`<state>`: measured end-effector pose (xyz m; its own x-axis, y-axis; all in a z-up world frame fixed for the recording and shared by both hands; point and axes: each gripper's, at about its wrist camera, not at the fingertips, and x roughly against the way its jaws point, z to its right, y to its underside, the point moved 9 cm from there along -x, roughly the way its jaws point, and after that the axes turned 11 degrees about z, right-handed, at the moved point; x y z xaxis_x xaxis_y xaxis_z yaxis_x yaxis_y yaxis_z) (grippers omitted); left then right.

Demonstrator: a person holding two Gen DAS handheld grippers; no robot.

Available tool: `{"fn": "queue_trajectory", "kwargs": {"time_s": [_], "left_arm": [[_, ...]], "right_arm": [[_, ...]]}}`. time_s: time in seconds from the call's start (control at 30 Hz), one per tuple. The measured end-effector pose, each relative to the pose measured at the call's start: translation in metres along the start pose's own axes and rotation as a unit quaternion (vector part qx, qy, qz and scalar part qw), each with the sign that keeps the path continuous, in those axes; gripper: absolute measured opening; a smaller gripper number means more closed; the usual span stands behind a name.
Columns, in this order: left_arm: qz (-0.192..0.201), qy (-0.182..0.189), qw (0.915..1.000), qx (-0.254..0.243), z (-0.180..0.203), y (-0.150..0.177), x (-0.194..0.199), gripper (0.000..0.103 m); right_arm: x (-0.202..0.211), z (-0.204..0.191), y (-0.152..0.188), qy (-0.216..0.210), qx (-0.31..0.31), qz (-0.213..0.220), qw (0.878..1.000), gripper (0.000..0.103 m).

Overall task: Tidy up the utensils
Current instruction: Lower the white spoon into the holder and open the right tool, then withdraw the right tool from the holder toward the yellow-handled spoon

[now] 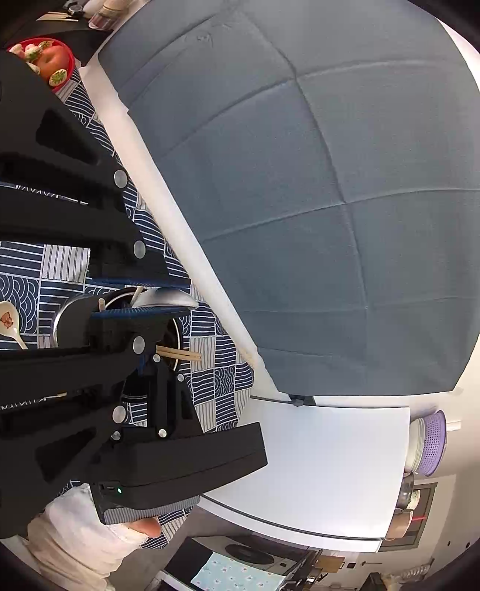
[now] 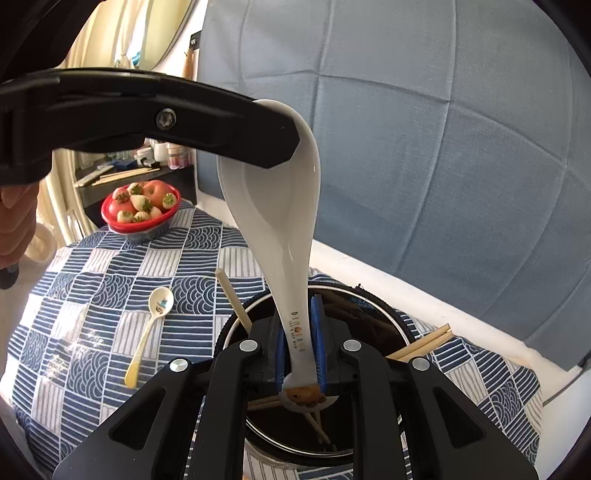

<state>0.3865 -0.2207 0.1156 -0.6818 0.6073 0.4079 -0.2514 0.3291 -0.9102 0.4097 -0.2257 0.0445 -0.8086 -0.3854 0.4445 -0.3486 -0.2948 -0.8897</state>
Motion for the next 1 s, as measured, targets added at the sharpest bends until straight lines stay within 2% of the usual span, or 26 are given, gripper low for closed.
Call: {"fn": "queue_trajectory", "kwargs": {"time_s": [0.17,0.2,0.23,0.27,0.3,0.33,0.37,0.4,0.43,0.47,0.57,0.77,1.0], "left_arm": [[0.001,0.010,0.9998,0.016,0.001,0.002,0.003,0.011],[0.006,0.009,0.9997,0.021,0.000,0.001,0.007,0.022],[0.013,0.005,0.9996,0.024,-0.002,-0.001,0.010,0.032],[0.020,0.001,0.9994,0.026,-0.007,-0.001,0.015,0.053],[0.027,-0.004,0.9991,0.031,-0.010,-0.003,0.020,0.064],[0.031,-0.008,0.9988,0.036,-0.013,-0.004,0.024,0.066],[0.032,-0.012,0.9985,0.042,-0.017,-0.004,0.027,0.070],[0.035,-0.018,0.9982,0.045,-0.020,-0.005,0.031,0.081],[0.041,-0.030,0.9977,0.045,-0.025,-0.005,0.036,0.087],[0.047,-0.040,0.9971,0.044,-0.028,-0.006,0.040,0.092],[0.052,-0.058,0.9960,0.044,-0.038,-0.004,0.051,0.097],[0.050,-0.067,0.9952,0.052,-0.053,0.009,0.067,0.097],[0.031,-0.079,0.9951,0.050,-0.073,0.042,0.081,0.097]], "right_arm": [[0.005,0.002,0.000,0.005,-0.007,0.005,1.000,0.015],[0.007,0.002,0.000,0.007,-0.008,0.007,1.000,0.017],[0.010,0.001,-0.001,0.006,-0.009,0.010,1.000,0.031],[0.013,0.001,-0.002,0.008,-0.011,0.014,1.000,0.041],[0.017,0.004,-0.004,0.025,-0.008,0.021,0.999,0.060],[0.023,0.007,-0.006,0.046,-0.003,0.031,0.998,0.070],[0.028,0.009,-0.009,0.052,-0.001,0.040,0.998,0.072],[0.033,0.011,-0.012,0.056,-0.002,0.049,0.997,0.084],[0.038,0.013,-0.014,0.064,-0.005,0.056,0.996,0.090],[0.044,0.016,-0.016,0.080,-0.006,0.065,0.995,0.090],[0.056,0.017,-0.019,0.100,0.001,0.074,0.992,0.090],[0.070,0.008,-0.017,0.103,0.009,0.075,0.992,0.091],[0.079,-0.016,-0.011,0.088,0.022,0.072,0.993,0.093]]}}
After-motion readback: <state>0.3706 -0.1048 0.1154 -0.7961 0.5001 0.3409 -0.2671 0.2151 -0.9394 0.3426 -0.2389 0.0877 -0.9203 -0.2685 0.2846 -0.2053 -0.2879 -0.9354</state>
